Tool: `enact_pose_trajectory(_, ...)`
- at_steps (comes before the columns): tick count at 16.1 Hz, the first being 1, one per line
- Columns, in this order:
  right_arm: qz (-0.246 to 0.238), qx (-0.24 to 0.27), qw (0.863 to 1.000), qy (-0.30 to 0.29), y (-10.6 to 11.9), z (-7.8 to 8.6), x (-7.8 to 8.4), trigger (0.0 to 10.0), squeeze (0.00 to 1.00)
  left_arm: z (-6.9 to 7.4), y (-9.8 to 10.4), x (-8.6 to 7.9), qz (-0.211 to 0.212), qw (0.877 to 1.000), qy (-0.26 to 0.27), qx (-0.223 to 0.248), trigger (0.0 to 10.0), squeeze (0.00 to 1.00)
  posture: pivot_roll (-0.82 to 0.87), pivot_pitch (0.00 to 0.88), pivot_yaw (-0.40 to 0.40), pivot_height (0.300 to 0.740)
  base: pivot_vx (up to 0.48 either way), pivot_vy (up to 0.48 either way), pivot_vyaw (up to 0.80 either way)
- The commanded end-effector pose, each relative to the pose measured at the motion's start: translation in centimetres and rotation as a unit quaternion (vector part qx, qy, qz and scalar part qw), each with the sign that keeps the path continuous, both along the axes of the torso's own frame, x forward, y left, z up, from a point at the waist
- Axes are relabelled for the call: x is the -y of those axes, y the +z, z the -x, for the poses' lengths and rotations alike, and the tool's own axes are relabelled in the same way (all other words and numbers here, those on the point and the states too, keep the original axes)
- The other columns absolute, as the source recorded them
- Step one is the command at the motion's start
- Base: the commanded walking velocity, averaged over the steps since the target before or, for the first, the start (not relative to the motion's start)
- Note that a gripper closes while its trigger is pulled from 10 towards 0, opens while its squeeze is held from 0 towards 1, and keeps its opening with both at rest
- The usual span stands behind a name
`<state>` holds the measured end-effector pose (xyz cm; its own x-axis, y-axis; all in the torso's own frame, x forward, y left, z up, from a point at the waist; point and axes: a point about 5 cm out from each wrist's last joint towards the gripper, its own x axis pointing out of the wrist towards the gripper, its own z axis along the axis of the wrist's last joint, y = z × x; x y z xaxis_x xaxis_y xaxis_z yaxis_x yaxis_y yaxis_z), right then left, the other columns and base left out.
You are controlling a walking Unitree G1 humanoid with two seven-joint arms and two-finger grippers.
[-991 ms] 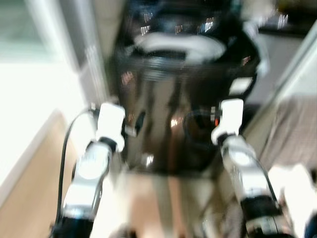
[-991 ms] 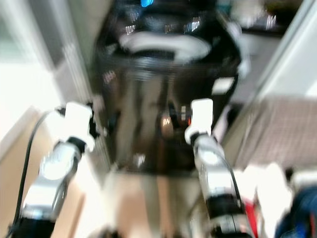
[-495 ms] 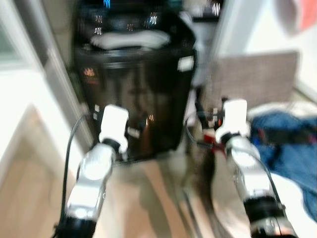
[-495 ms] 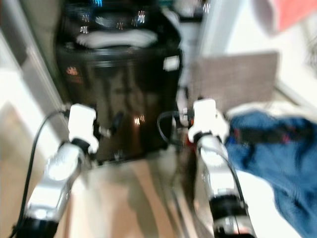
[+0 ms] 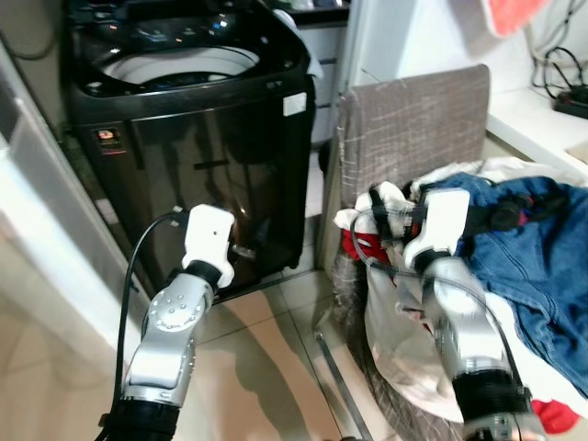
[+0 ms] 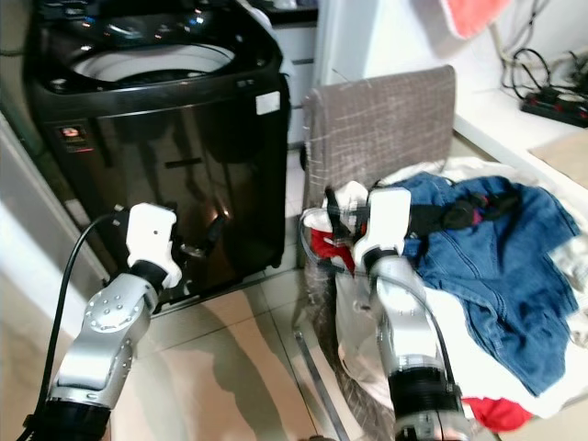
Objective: Clothes washing
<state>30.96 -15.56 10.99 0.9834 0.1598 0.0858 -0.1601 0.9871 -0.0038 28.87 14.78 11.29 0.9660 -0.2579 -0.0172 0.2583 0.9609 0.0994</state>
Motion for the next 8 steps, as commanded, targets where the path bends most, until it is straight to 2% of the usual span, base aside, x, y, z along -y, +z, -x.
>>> enact_pose_trajectory(1,0.007,0.015,1.0,0.0,0.7,-0.1,0.0,10.0,0.0,-0.1,0.2,-0.3,-0.007,1.0,-0.005,0.006,10.0,0.0,-0.13,0.0,0.008,0.74,0.0,0.398,-0.61)
enact_pose_trajectory(2,0.016,0.023,1.0,-0.001,0.9,-0.1,0.0,10.0,0.0,-0.1,0.2,-0.1,-0.015,1.0,-0.014,0.009,10.0,0.0,-0.13,0.0,0.008,0.74,0.0,0.48,-0.61)
enact_pose_trajectory(4,0.029,0.042,0.999,-0.003,1.5,-0.2,0.0,10.0,0.0,-0.4,0.7,0.3,-0.019,0.999,-0.016,0.026,10.0,0.0,-0.13,0.0,0.01,0.74,0.0,0.0,-0.61)
enact_pose_trajectory(8,0.042,0.064,0.997,-0.024,2.3,-0.3,0.6,10.0,0.0,-0.9,0.9,0.6,-0.025,0.999,-0.028,0.028,10.0,0.0,-0.15,0.0,0.022,0.74,0.0,0.0,-0.62)
